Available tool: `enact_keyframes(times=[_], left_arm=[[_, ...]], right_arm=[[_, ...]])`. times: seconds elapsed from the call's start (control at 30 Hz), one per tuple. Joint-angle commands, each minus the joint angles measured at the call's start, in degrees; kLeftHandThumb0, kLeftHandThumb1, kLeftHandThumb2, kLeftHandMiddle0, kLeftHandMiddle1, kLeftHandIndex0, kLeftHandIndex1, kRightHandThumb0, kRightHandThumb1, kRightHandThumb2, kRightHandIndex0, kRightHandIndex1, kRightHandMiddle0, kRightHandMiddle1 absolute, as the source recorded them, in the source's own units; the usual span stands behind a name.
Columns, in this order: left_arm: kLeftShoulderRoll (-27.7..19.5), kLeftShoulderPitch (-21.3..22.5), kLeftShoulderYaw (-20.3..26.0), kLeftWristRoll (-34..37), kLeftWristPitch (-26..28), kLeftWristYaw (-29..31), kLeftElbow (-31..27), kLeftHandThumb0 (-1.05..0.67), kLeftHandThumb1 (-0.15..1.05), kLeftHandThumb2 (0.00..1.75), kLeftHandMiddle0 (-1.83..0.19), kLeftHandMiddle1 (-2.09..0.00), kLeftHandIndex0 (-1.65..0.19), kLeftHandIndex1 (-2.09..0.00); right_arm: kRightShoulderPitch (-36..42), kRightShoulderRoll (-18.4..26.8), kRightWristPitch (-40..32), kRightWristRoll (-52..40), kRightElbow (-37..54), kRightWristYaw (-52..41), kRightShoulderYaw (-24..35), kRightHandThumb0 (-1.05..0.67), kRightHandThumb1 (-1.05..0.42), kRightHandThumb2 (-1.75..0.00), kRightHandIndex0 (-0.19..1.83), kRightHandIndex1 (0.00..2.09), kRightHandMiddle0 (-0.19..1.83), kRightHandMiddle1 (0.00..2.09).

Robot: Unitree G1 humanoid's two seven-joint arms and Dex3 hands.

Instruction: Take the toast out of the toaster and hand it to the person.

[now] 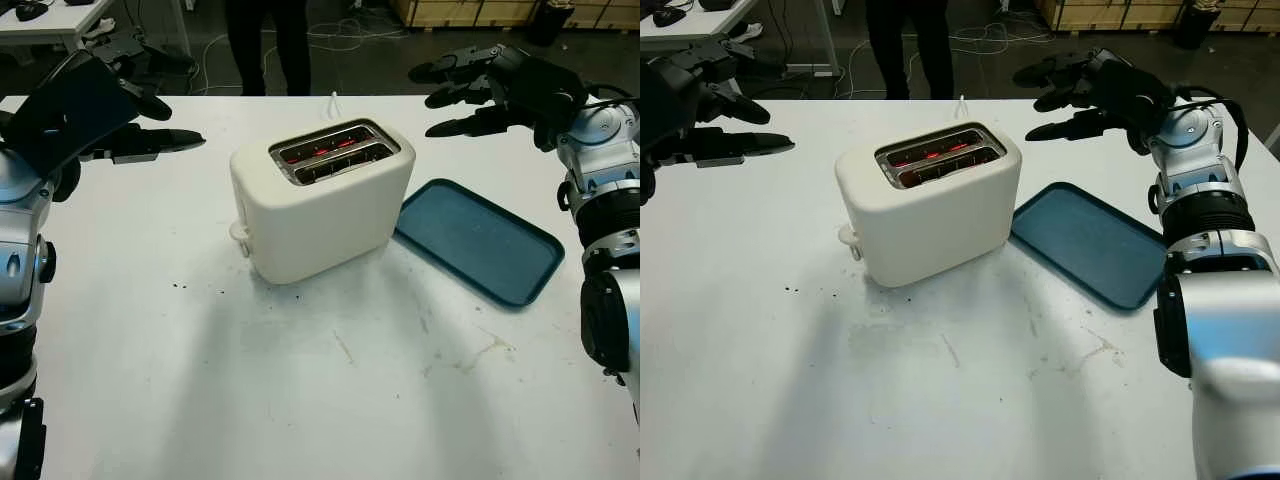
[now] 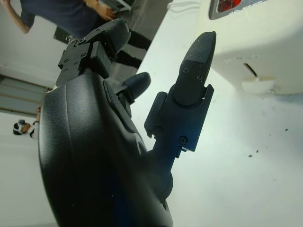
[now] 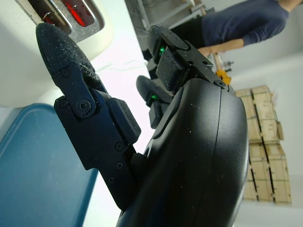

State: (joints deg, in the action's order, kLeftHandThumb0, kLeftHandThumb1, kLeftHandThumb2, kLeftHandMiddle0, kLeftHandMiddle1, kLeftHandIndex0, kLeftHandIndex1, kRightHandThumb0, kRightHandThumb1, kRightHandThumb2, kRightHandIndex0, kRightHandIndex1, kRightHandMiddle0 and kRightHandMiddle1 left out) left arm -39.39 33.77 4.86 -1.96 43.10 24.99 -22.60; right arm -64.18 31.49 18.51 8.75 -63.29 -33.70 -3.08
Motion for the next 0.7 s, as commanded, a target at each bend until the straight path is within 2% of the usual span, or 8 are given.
enact_keyframes(times=[0.0, 0.67], left_arm=[[0.03, 0.72, 0.30, 0.45, -0.04, -0.07, -0.12, -0.37, 0.82, 0.00, -0.02, -1.32, -0.11, -0.85], [-0.42, 0.72, 0.10, 0.33, -0.05, 0.00, -0.26, -0.38, 0.82, 0.00, 0.00, -1.31, -0.10, -0.85]], right_arm=[[-0.43, 0.05, 0.11, -0.45, 0.52, -0.23, 0.32, -0.79, -0.70, 0.00, 0.32, 0.68, 0.63, 0.00], [-0.57, 0.04, 0.40, -0.05, 0.10, -0.05, 0.04, -0.82, -0.71, 0.00, 0.34, 0.61, 0.61, 0.00]])
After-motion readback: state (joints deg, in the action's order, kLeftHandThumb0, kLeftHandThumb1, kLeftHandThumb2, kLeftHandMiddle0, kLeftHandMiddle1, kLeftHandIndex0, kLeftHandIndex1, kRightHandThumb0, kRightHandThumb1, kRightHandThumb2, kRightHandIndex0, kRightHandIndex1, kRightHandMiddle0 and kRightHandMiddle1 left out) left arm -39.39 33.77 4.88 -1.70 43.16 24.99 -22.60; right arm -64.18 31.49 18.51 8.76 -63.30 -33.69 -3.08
